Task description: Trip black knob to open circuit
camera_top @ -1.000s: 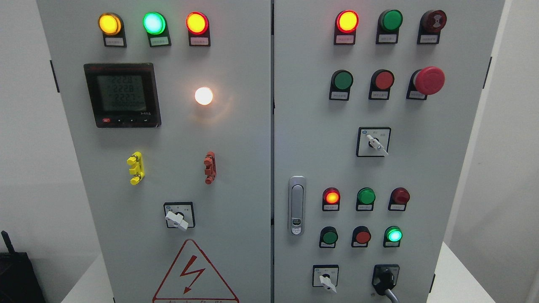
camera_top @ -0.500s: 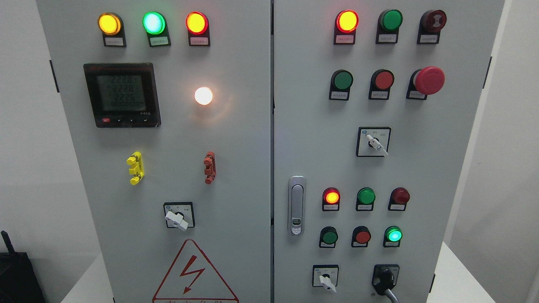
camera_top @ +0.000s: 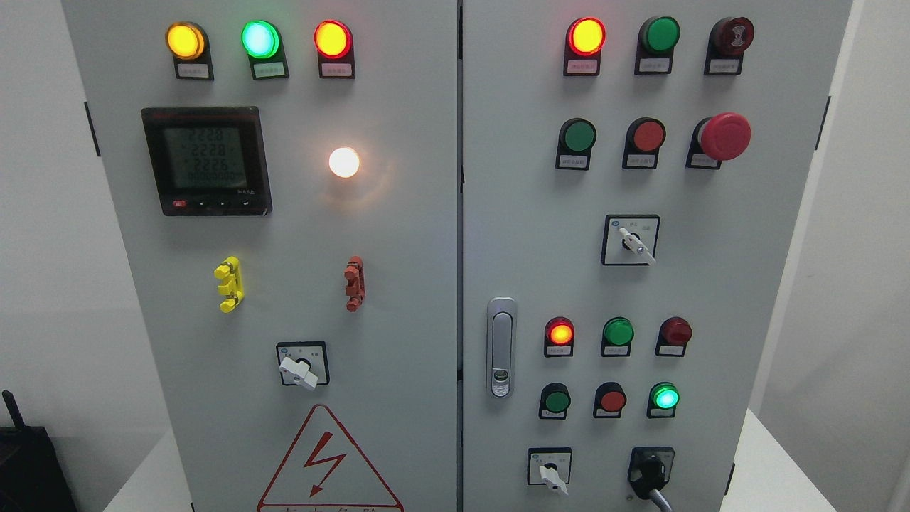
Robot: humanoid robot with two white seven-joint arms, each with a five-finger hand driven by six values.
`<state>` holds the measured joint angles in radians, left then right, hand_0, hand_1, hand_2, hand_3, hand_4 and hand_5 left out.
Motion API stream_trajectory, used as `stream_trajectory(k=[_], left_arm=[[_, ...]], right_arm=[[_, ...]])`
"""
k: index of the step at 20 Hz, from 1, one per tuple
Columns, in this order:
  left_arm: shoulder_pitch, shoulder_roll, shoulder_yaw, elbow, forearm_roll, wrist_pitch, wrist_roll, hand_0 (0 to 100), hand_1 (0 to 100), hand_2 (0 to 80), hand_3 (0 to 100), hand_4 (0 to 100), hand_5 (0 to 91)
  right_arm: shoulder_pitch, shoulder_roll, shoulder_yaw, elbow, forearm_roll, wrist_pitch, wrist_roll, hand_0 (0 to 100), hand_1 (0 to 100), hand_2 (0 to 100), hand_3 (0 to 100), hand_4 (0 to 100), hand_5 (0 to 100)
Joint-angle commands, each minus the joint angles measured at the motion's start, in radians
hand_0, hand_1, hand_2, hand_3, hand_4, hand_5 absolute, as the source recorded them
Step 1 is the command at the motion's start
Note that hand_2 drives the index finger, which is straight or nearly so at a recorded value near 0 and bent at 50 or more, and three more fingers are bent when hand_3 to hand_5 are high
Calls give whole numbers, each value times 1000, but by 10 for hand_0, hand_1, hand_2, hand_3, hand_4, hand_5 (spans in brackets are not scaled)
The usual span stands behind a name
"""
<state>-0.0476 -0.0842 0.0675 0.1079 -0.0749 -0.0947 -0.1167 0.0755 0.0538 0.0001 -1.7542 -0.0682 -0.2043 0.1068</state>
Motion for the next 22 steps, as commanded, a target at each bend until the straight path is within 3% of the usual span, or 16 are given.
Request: stream_trajectory(k=[1,22], left_arm=[[0,0,0,-25,0,-2,0,120,389,0,0,0,0],[0,0,0,-25,0,0,0,120,389,0,0,0,0]], right_arm=[[1,-3,3,2,1,-7,8,0,143,16,1000,1000,971],[-6,-14,-5,15,-4,-3,10,0,142,22,1000,1000,968]])
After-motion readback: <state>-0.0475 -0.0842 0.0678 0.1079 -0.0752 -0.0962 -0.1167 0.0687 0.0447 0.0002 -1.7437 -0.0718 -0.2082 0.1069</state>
